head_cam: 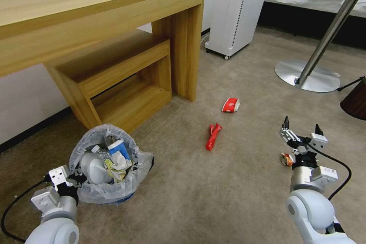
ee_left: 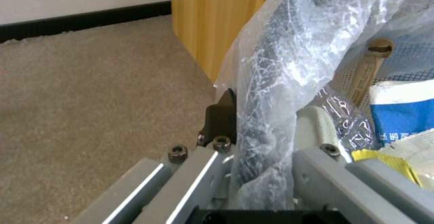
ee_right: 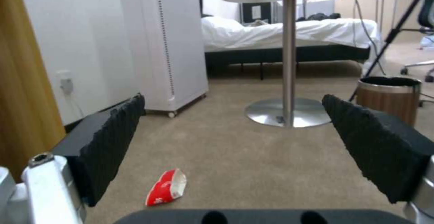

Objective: Pick up the trash bin and place the garbage on the floor into it.

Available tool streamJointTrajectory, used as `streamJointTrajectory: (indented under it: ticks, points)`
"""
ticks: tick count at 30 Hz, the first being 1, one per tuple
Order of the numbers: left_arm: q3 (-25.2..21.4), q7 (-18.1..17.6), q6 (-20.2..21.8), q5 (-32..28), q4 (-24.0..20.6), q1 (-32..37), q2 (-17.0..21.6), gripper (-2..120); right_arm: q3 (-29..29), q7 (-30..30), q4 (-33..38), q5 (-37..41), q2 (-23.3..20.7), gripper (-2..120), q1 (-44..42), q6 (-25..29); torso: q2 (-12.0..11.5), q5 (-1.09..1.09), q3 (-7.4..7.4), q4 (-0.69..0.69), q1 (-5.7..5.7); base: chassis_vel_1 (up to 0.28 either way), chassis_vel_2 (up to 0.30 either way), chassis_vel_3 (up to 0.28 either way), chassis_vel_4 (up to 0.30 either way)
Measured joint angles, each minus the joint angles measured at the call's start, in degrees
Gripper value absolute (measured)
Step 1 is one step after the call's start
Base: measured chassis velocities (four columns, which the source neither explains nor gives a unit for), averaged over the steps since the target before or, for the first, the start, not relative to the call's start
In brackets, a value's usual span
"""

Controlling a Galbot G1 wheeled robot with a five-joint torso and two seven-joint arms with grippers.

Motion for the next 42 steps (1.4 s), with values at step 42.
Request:
streamJointTrajectory:
  ticks: [42]
  points:
    - [-1.9,-3.7,17.0,-17.9,-7.1,1.8,8.6,1,-0.1,-3.5,0.4,-0.9,0.4,100,-1.0,5.0,0.0,0.00,0.00,-0.01,0.00,-0.039,-0.039,-0.041,-0.040]
